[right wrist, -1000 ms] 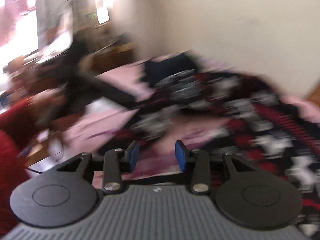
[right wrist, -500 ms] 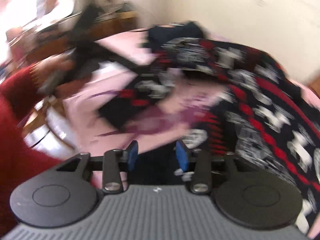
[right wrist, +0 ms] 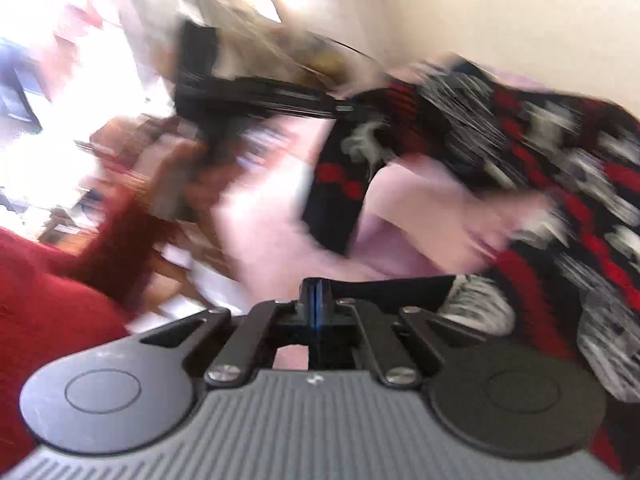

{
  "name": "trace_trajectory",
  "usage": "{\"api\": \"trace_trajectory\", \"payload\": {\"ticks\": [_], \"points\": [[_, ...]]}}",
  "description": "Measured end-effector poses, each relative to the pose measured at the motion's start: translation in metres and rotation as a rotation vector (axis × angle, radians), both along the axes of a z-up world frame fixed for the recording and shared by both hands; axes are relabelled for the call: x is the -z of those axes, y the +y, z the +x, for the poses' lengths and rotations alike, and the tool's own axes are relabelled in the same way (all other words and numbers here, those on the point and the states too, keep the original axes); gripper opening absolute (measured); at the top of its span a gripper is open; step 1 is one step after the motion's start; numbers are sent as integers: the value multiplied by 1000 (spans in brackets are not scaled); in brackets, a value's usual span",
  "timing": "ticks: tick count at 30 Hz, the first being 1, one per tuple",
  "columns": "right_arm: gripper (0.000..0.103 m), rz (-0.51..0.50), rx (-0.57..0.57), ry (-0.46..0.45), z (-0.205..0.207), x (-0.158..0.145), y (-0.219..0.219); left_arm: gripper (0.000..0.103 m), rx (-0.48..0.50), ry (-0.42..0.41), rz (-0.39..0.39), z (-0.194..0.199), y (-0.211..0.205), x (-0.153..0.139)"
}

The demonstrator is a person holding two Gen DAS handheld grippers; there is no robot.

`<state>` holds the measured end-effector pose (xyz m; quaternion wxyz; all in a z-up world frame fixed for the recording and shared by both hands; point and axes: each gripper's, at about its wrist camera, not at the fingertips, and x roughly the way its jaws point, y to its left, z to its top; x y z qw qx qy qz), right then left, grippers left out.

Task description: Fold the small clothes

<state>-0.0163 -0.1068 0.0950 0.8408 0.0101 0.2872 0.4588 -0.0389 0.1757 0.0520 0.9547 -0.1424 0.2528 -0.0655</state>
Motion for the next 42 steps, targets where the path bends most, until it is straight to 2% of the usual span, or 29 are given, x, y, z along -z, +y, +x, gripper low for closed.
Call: {"api": "trace_trajectory", "payload": {"ticks": [3,4,5,6,7,8,9,11,14,18,21,25,29,31,33,35,37,38,42], "points": [[4,1,-37,42,11,9,16,7,-77,15,34,-8,19,-1],[5,-22,-29,63,18,17,17,12,-93,48,37,-4,22,6],[9,-51,-23,96,26,27,18,25,-105,93,41,2,21,13],[9,-92,-5,111,30,33,19,31,-112,141,51,9,19,22],[13,-145,32,107,33,40,20,35,-114,171,59,14,16,32],[22,-187,68,105,36,46,20,35,-101,181,58,16,12,37],[25,-195,83,117,38,49,14,36,-78,182,51,17,8,41],[27,-166,112,122,38,45,3,48,-57,159,49,17,1,41],[29,-131,188,48,37,21,-13,60,-63,121,71,17,1,38],[34,-85,277,-1,50,8,-30,61,-111,136,86,15,15,34],[37,-93,284,-44,63,-1,-21,61,-159,103,48,6,41,22],[47,-136,203,-157,76,-12,31,62,-267,25,12,-25,86,-1],[57,-260,55,-330,93,-10,114,64,-361,-12,37,-62,113,-15],[59,-297,-14,-345,102,-7,143,64,-409,-18,59,-78,120,-20],[59,-289,-77,-253,113,-1,168,65,-453,-25,73,-93,129,-24],[65,-225,-99,-92,130,6,185,67,-495,-31,73,-108,141,-26],[76,-179,-38,23,147,12,196,68,-525,-34,66,-118,151,-28],[79,-150,3,94,157,14,197,68,-534,-35,60,-122,155,-27],[79,55,192,467,204,23,183,68,-531,-32,31,-124,166,-21]]}}
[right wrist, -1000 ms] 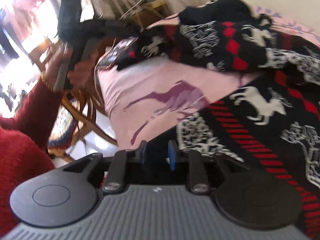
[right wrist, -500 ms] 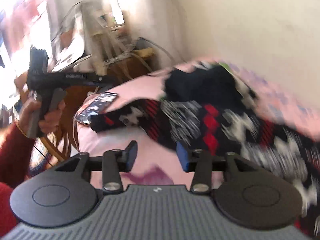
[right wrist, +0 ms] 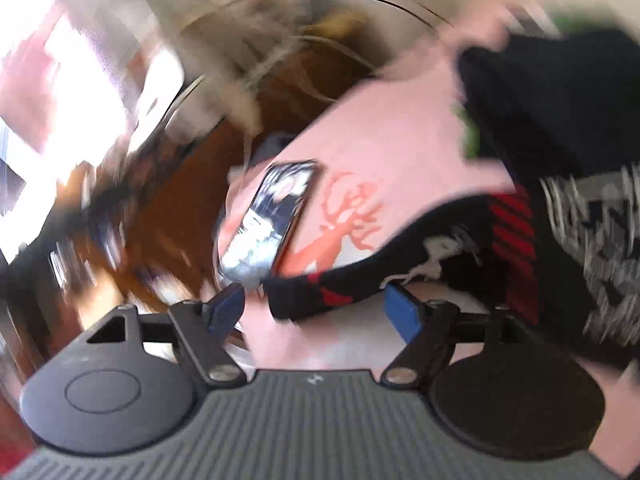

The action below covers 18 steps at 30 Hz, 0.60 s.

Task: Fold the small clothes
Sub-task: 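Release the sweater and move the left tool away from the bed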

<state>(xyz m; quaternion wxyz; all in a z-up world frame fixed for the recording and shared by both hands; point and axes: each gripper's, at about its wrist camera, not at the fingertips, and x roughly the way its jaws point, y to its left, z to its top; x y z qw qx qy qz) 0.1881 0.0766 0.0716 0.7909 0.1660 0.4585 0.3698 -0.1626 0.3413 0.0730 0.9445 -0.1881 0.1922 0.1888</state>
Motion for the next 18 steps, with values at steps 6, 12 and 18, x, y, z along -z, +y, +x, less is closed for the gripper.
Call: {"api": "trace_trajectory", "payload": {"ticks": [6,12,18], "points": [[11,-8,107,121,32,23,2,68,69,-3,-28,11,-8,12],[11,-171,-146,-220,-52,-25,-50,68,183,-8,-72,42,-29,19],[11,-445,-54,-427,-132,-76,-179,68,399,-14,-54,114,-96,7]]}}
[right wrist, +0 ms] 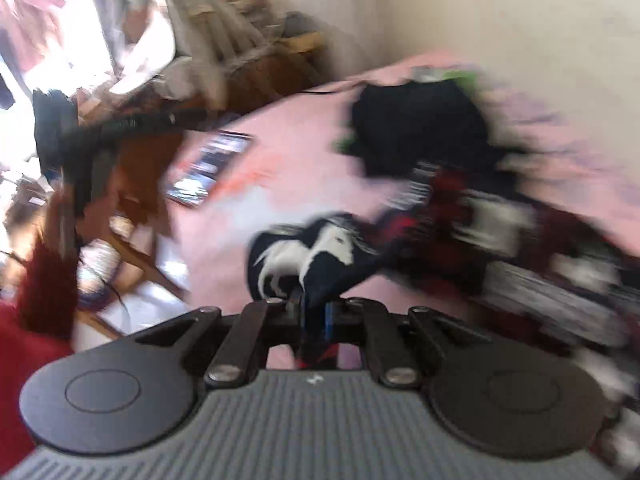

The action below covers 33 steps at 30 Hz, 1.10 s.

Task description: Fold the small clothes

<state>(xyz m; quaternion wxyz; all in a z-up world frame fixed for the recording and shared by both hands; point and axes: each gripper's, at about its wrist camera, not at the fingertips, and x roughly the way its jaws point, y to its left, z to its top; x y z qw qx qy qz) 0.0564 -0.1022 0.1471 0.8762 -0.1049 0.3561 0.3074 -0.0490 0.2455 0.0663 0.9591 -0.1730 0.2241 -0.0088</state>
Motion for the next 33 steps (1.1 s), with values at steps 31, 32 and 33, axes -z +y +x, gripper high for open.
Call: {"api": "trace_trajectory", "payload": {"ticks": [31,32,33], "points": [[8,-275,573,-225,69,0,-196,45,343,343,354,334,-262,23],[11,-278,599,-186,88,14,-204,61,321,364,389,336,-265,34],[14,-287,652,-170,104,27,-213,61,318,368,392,334,-265,41]]}}
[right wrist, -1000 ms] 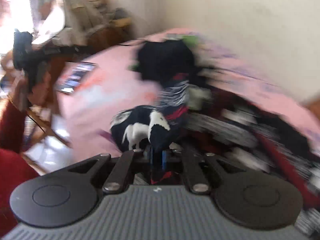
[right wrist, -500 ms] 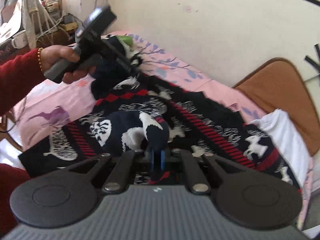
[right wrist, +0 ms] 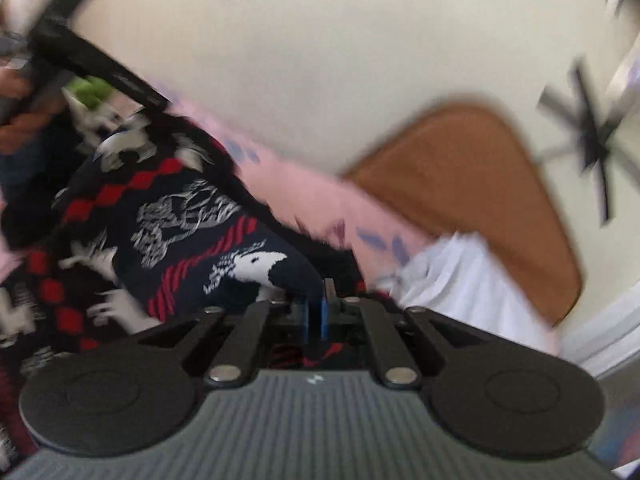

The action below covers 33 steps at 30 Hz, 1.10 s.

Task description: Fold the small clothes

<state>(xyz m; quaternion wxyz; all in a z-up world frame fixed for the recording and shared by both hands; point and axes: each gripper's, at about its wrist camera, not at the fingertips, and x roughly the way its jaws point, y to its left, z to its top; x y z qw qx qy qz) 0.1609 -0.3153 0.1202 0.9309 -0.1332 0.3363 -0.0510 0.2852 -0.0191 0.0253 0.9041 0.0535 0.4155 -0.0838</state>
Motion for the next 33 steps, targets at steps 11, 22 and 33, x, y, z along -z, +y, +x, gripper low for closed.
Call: {"api": "trace_trajectory", "payload": {"ticks": [11,22,33], "points": [[49,370,145,-136,-42,12,-83,83,31,101,-243,-33,36,39],[10,325,95,-99,-25,35,-56,15,65,22,-141,-55,2,53],[55,-35,315,-32,-78,-10,-102,35,20,-12,-109,-59,3,57]]}}
